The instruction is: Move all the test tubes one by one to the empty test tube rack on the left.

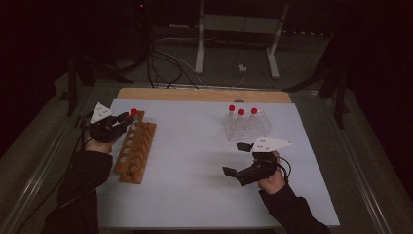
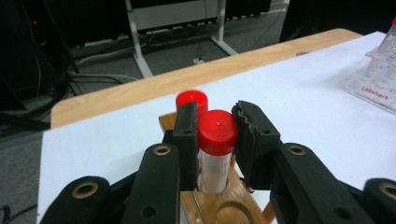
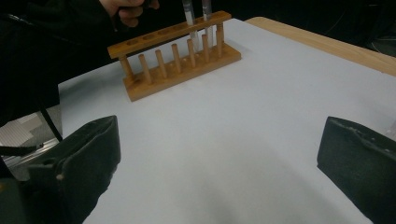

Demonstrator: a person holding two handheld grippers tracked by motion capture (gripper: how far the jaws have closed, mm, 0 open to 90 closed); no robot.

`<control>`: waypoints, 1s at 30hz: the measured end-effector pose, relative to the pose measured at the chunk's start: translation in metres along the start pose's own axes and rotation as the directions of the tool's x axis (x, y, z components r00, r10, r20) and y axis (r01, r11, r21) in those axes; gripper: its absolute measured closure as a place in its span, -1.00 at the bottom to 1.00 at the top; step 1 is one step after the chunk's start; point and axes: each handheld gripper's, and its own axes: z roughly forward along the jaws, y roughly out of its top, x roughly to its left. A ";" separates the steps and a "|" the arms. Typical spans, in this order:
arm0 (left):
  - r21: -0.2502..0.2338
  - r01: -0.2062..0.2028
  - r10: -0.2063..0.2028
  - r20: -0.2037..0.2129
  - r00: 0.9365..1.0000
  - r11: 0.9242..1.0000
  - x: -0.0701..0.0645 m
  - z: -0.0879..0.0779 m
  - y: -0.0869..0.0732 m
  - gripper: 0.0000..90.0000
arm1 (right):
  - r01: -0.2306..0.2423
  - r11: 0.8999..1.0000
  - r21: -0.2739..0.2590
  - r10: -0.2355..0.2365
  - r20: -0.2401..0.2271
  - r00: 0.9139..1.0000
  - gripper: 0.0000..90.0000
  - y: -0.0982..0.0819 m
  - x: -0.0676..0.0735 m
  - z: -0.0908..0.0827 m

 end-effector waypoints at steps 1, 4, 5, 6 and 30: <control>0.006 0.001 -0.001 0.003 1.000 1.000 0.000 0.001 -0.001 0.60 | 0.002 1.000 -0.002 -0.002 -0.001 1.000 -1.00 0.000 0.000 0.000; 0.019 0.001 -0.001 0.003 1.000 1.000 -0.001 0.004 -0.006 0.60 | 0.002 1.000 -0.006 -0.002 0.000 1.000 -1.00 0.001 0.000 -0.001; 0.013 0.000 0.000 0.001 1.000 1.000 -0.001 0.005 -0.006 0.60 | 0.001 1.000 -0.004 -0.001 0.000 1.000 -1.00 0.001 0.000 -0.001; 0.013 0.001 -0.001 0.000 1.000 1.000 -0.001 0.005 -0.006 0.60 | 0.001 1.000 -0.004 -0.001 0.000 1.000 -1.00 0.001 0.000 -0.001; -0.004 0.014 -0.014 0.051 0.999 1.000 -0.001 -0.012 -0.002 0.01 | 0.000 0.999 -0.040 0.000 0.003 1.000 -1.00 0.005 -0.002 -0.010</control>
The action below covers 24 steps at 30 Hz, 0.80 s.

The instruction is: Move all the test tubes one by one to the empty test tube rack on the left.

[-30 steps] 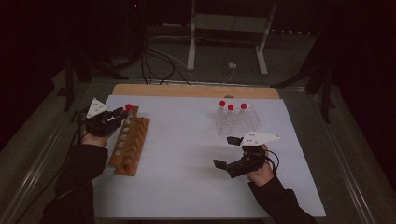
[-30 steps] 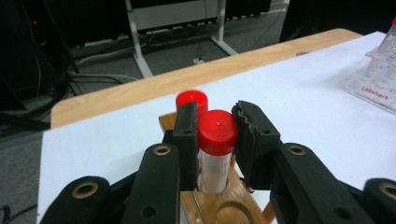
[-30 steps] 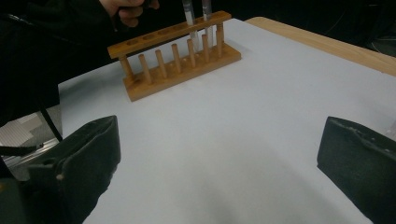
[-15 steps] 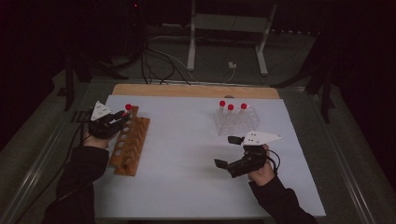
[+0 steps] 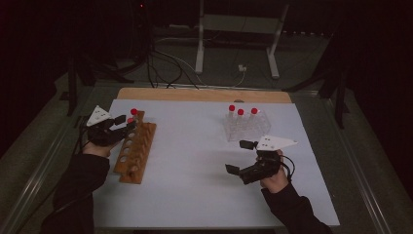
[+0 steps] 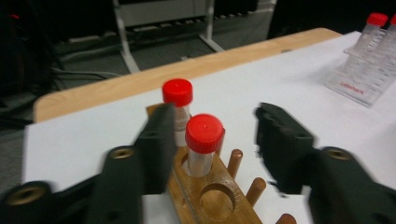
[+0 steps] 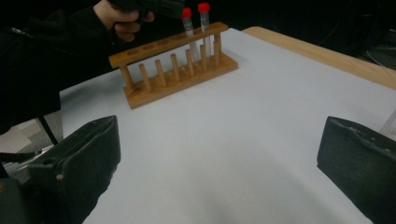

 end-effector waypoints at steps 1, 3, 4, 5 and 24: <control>-0.008 0.007 -0.007 0.010 1.000 1.000 0.000 -0.003 0.001 0.01 | 0.000 1.000 0.000 0.000 0.000 1.000 -1.00 0.000 0.000 0.000; -0.015 0.007 -0.007 0.015 1.000 1.000 -0.003 -0.010 0.002 -0.15 | 0.007 1.000 -0.006 -0.007 0.003 1.000 -1.00 0.001 -0.001 -0.001; -0.018 0.011 -0.011 0.033 0.999 1.000 -0.005 -0.013 0.003 -0.43 | 0.001 1.000 -0.020 -0.001 0.002 1.000 -1.00 0.003 -0.002 -0.003; -0.016 0.013 -0.012 0.044 0.999 1.000 -0.007 -0.016 0.004 -0.53 | 0.000 1.000 -0.031 0.000 0.005 1.000 -1.00 0.003 -0.003 -0.004; -0.048 -0.071 0.083 0.315 0.946 0.996 -0.085 -0.039 0.001 -0.95 | 0.012 0.998 -0.063 -0.004 0.117 0.993 -1.00 0.027 -0.038 -0.019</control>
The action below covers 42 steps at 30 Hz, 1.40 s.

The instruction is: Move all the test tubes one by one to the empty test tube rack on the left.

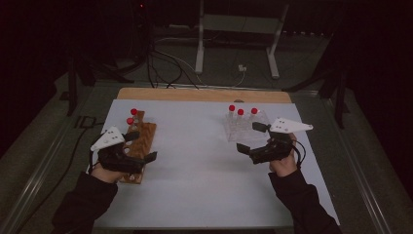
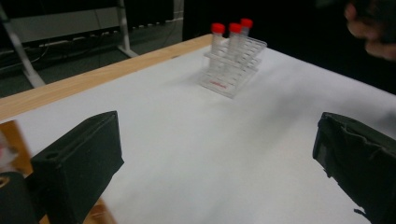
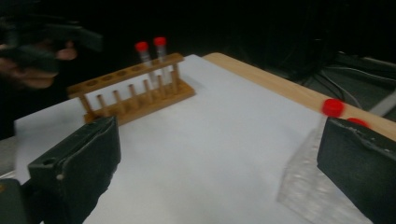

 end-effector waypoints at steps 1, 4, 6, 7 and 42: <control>0.002 -0.001 0.001 0.024 1.000 1.000 -0.003 0.002 -0.001 -0.95 | -0.001 1.000 -0.001 0.001 0.016 1.000 -1.00 0.001 -0.004 0.000; 0.007 0.000 -0.001 0.088 0.996 1.000 -0.015 0.009 -0.005 -0.95 | -0.007 1.000 -0.008 0.007 0.048 0.999 -1.00 0.004 -0.013 -0.001; 0.012 -0.006 0.005 0.093 0.996 1.000 -0.017 0.011 -0.006 -0.95 | -0.006 1.000 -0.014 0.006 0.062 0.998 -1.00 0.006 -0.020 -0.001; 0.016 -0.008 0.006 0.104 0.995 1.000 -0.020 0.012 -0.007 -0.95 | -0.008 1.000 -0.011 0.009 0.074 0.997 -1.00 0.007 -0.023 -0.001; 0.069 -0.051 0.040 0.161 0.986 0.996 -0.044 0.031 -0.021 -0.95 | -0.159 0.981 0.113 0.113 0.332 0.937 -0.69 -0.028 -0.106 0.043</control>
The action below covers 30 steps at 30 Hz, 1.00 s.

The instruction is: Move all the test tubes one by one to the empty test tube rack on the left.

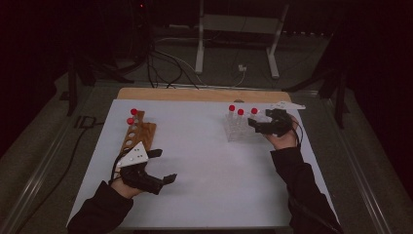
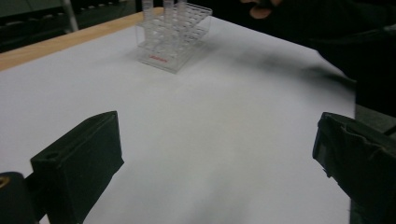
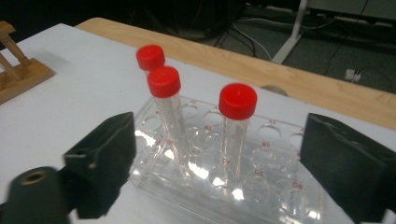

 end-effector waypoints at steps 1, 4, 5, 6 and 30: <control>0.001 0.000 0.000 -0.003 1.000 1.000 0.000 0.000 0.000 -0.95 | 0.000 1.000 0.007 0.000 0.003 1.000 -0.63 -0.001 0.000 0.002; 0.000 0.000 0.000 -0.003 1.000 1.000 0.000 0.000 0.000 -0.95 | 0.002 1.000 0.031 -0.002 0.016 1.000 -0.37 -0.005 -0.003 0.010; 0.001 -0.001 0.001 0.001 1.000 1.000 0.000 0.000 0.000 -0.95 | 0.007 0.999 0.039 -0.008 0.022 1.000 -0.27 -0.006 -0.003 0.013; 0.001 -0.002 0.002 -0.003 1.000 1.000 0.000 0.000 0.000 -0.95 | 0.007 0.999 0.039 -0.008 0.022 1.000 -0.27 -0.006 -0.003 0.013; 0.006 0.007 -0.007 -0.003 1.000 1.000 0.003 0.000 -0.002 -0.95 | -0.005 0.995 0.103 -0.002 0.073 0.997 0.67 -0.004 -0.005 0.032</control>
